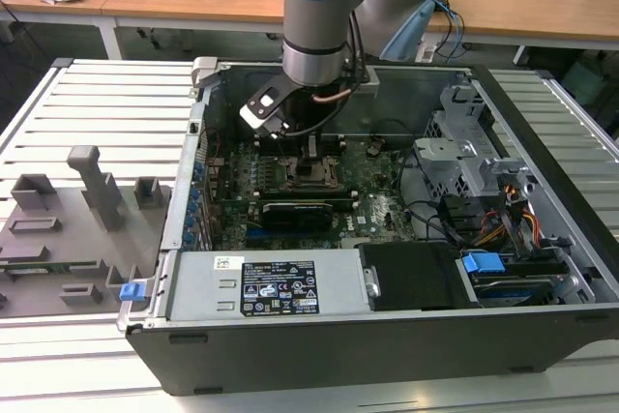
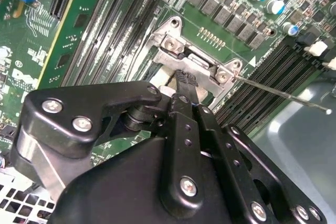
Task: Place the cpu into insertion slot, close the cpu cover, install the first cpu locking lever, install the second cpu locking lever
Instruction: 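Close the cpu cover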
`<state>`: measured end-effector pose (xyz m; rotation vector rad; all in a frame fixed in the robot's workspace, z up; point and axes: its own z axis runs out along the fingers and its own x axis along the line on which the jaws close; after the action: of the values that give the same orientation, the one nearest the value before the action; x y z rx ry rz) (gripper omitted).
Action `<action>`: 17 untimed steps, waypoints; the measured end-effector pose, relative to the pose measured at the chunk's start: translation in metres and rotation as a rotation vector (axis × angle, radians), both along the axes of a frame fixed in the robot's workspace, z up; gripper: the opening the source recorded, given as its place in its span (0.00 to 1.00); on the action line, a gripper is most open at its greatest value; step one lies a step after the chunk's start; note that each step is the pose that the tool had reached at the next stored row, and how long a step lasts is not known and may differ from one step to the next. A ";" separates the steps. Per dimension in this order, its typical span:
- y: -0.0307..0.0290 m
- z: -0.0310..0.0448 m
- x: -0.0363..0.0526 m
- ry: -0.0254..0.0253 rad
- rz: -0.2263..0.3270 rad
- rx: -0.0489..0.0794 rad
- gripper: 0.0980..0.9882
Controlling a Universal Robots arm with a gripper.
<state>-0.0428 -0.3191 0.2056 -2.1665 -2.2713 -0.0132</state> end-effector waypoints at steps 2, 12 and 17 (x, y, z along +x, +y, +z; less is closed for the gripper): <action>0.0002 0.0025 0.0005 -0.0016 0.000 0.000 0.01; 0.0002 0.0040 -0.0084 -0.0048 0.001 0.000 0.01; 0.0002 -0.0016 -0.0047 -0.0043 0.000 -0.001 0.01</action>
<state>-0.0475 -0.3189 0.2040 -2.1686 -2.2741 -0.0172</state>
